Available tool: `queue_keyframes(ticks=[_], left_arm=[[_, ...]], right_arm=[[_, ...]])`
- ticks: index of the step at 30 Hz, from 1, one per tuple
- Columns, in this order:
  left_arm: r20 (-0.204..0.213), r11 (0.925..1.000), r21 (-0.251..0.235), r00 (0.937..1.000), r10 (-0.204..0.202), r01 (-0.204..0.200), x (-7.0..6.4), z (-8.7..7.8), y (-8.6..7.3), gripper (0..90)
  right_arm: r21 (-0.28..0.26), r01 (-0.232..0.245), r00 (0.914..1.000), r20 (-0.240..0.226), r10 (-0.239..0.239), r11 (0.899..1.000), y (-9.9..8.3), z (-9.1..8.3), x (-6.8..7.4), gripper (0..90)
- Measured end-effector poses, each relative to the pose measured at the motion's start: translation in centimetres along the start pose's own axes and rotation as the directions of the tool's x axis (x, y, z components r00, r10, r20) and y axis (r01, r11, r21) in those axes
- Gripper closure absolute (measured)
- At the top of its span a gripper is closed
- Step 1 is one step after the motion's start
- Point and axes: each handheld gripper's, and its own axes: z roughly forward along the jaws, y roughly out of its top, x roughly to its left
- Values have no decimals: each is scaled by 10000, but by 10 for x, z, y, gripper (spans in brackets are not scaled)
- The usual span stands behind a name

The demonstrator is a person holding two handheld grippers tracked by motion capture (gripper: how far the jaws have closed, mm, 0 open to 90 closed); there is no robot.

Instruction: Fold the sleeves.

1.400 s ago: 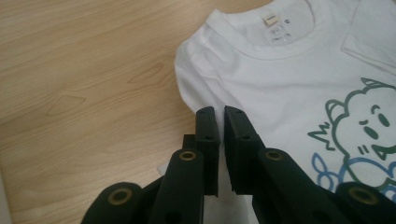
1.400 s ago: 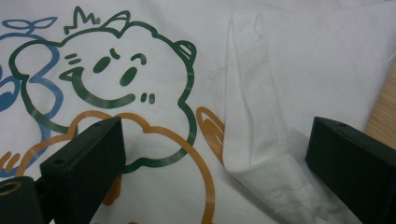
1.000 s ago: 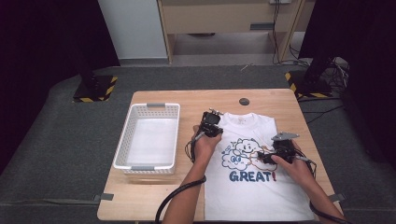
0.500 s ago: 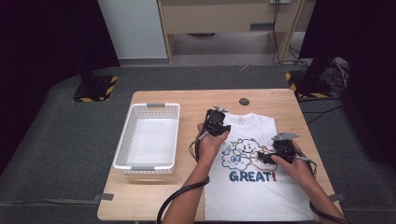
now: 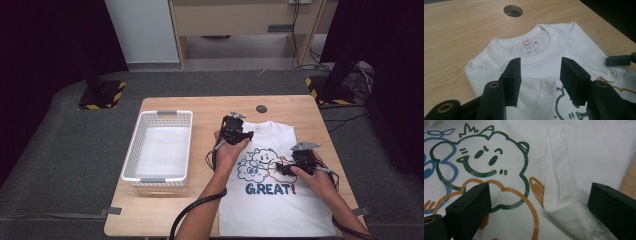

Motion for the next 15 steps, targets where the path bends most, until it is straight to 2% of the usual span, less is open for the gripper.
queue_keyframes(ticks=[3,6,9,15], left_arm=[[-128,9997,18,9996,245,-245,-4,-7,2,455],[-312,9989,224,9987,409,-402,-5,-12,-3,370],[-556,9985,393,9977,395,-373,-4,-16,-13,308],[-773,9952,906,9960,450,-379,2,-15,-34,191]], right_arm=[[-1,1,10000,0,-1,10000,0,0,0,48],[1,3,10000,2,-3,10000,0,0,0,48],[12,8,10000,11,-8,10000,0,0,0,47],[22,38,10000,-38,-38,10000,0,0,0,45]])
